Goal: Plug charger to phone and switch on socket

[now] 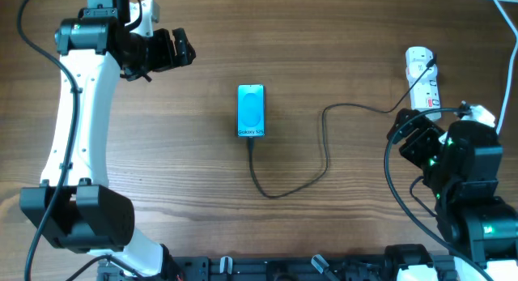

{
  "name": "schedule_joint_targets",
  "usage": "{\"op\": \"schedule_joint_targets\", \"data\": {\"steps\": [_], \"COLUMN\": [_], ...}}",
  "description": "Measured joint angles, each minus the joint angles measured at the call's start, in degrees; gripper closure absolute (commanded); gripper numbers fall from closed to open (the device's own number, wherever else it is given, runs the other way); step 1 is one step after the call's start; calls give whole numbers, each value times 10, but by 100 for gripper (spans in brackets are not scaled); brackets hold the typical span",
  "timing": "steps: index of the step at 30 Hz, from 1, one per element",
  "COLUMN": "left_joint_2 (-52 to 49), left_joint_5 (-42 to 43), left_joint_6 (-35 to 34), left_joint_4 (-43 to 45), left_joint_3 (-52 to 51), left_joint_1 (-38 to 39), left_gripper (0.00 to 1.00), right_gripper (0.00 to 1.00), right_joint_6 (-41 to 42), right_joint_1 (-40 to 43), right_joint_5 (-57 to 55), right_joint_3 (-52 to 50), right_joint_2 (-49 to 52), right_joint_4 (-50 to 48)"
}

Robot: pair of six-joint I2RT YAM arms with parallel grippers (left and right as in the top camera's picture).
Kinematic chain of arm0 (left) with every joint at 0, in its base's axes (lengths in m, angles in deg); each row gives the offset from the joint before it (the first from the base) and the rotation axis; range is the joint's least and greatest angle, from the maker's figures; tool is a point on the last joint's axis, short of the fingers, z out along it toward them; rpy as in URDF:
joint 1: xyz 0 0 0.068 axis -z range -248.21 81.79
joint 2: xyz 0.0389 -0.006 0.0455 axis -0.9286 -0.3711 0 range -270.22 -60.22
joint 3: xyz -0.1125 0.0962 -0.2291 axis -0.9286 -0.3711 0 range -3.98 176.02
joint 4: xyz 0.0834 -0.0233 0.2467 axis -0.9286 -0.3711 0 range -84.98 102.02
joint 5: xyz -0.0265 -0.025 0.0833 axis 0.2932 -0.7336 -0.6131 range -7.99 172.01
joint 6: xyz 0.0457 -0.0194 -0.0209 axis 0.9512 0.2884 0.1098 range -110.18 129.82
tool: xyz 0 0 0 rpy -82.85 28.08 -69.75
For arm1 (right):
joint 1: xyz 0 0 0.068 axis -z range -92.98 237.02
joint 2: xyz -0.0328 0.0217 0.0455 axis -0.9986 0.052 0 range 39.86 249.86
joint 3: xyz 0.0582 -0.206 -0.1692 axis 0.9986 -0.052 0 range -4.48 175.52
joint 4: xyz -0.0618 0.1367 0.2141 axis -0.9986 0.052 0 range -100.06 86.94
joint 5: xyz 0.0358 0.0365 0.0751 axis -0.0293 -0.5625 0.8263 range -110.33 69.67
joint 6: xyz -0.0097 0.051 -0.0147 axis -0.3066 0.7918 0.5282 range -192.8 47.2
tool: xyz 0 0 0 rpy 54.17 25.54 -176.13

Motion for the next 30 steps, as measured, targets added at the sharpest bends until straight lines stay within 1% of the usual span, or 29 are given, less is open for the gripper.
{"op": "schedule_joint_targets", "data": {"steps": [7, 12, 23, 27, 30], "left_joint_2": [0, 0, 0, 0, 0], "left_joint_5": [0, 0, 0, 0, 0], "left_joint_6": [0, 0, 0, 0, 0], "left_joint_4": [0, 0, 0, 0, 0], "left_joint_3": [0, 0, 0, 0, 0], "left_joint_1": [0, 0, 0, 0, 0], "left_gripper": [0, 0, 0, 0, 0], "right_gripper": [0, 0, 0, 0, 0], "right_joint_6": [0, 0, 0, 0, 0], "right_joint_1": [0, 0, 0, 0, 0], "right_joint_5": [0, 0, 0, 0, 0], "right_joint_3": [-2, -2, -7, -18, -22], "right_joint_2": [37, 93, 294, 281, 203], "right_joint_4": [2, 2, -12, -18, -18]}}
